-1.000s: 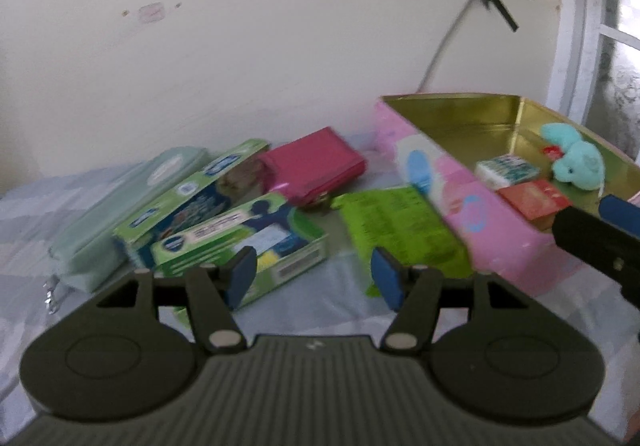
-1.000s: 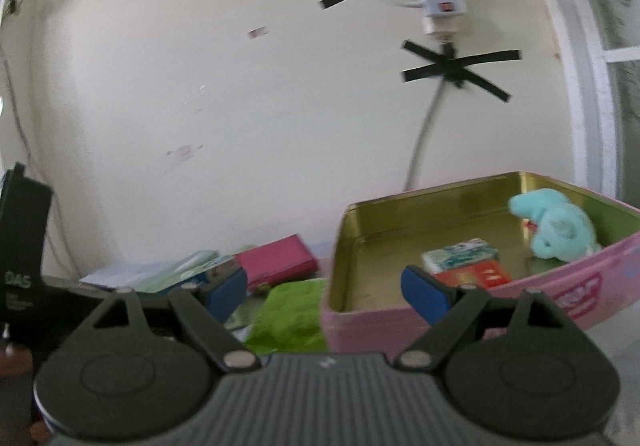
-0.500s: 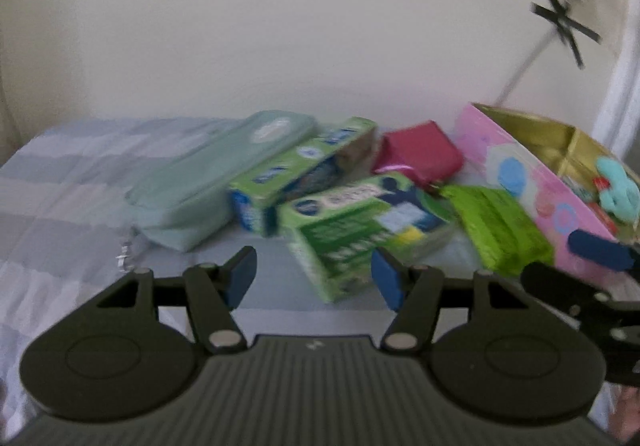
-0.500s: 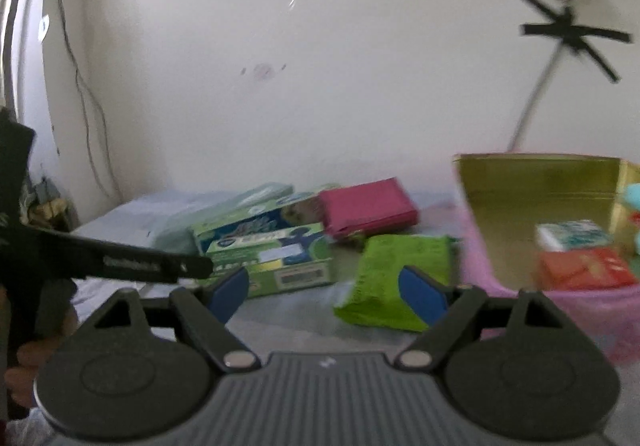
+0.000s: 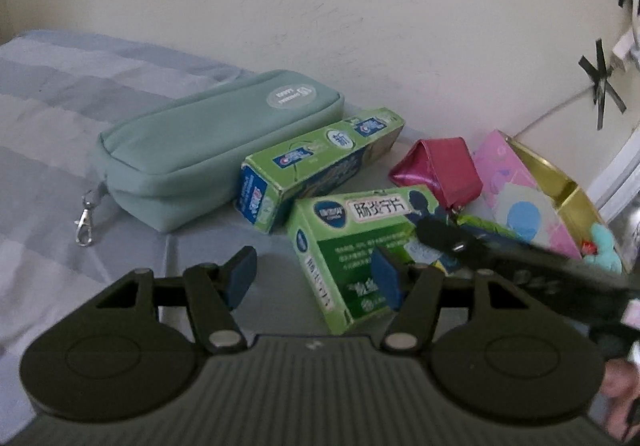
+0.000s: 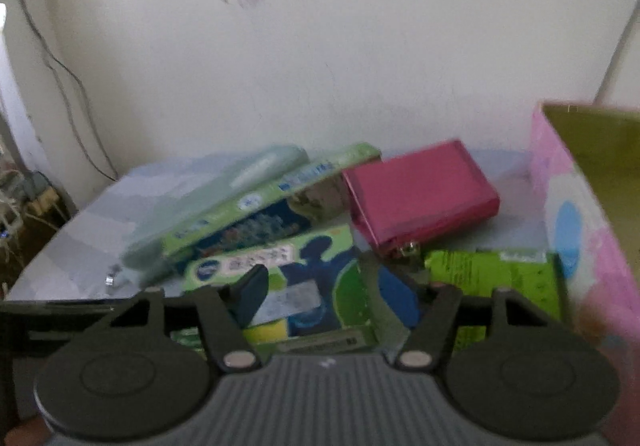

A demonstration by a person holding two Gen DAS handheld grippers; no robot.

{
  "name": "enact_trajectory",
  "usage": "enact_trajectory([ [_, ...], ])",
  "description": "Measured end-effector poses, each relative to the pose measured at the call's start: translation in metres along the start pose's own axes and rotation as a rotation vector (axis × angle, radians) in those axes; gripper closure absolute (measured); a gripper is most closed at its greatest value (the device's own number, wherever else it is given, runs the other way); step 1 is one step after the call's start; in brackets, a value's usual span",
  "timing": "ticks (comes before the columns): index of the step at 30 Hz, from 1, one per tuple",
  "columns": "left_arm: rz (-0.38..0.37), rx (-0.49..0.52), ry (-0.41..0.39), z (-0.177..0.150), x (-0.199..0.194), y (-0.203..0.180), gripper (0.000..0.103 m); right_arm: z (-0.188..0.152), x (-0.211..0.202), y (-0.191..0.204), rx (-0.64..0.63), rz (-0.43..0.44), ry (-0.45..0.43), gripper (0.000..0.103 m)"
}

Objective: Organize objects
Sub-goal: 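Move the right gripper to the green medicine box, then grasp the green medicine box with the right gripper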

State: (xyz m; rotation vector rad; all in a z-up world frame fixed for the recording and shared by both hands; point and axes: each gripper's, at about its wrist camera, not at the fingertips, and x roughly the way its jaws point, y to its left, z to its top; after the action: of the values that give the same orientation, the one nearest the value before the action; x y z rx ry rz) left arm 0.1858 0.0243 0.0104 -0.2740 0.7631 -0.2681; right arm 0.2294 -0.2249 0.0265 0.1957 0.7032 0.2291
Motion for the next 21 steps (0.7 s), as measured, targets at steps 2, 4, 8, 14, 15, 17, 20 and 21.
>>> enact_trajectory([
  [2,0.006,0.009,-0.007,-0.001,0.000,-0.001,0.036,-0.003,0.006,-0.006,0.058,0.045,0.007,0.041],
  [4,0.004,0.014,-0.009,-0.001,0.001,-0.003,0.036,-0.005,0.006,-0.004,0.056,0.052,0.010,0.041],
  [8,-0.072,0.006,0.011,-0.004,-0.006,0.001,0.050,-0.012,-0.004,-0.001,0.074,0.077,0.038,0.045],
  [14,-0.113,0.092,0.055,-0.029,-0.036,-0.009,0.050,-0.040,-0.043,0.001,0.080,0.089,0.069,0.043],
  [15,-0.127,0.104,0.064,-0.035,-0.042,-0.011,0.050,-0.048,-0.053,0.002,0.073,0.090,0.068,0.041],
  [17,-0.161,0.126,0.083,-0.046,-0.050,-0.019,0.049,-0.063,-0.075,0.002,0.051,0.082,0.057,0.039],
  [20,-0.187,0.177,0.090,-0.055,-0.051,-0.043,0.049,-0.085,-0.110,-0.007,0.045,0.081,0.036,0.037],
  [21,-0.214,0.200,0.104,-0.058,-0.050,-0.054,0.049,-0.091,-0.120,-0.009,0.042,0.051,0.023,0.036],
])
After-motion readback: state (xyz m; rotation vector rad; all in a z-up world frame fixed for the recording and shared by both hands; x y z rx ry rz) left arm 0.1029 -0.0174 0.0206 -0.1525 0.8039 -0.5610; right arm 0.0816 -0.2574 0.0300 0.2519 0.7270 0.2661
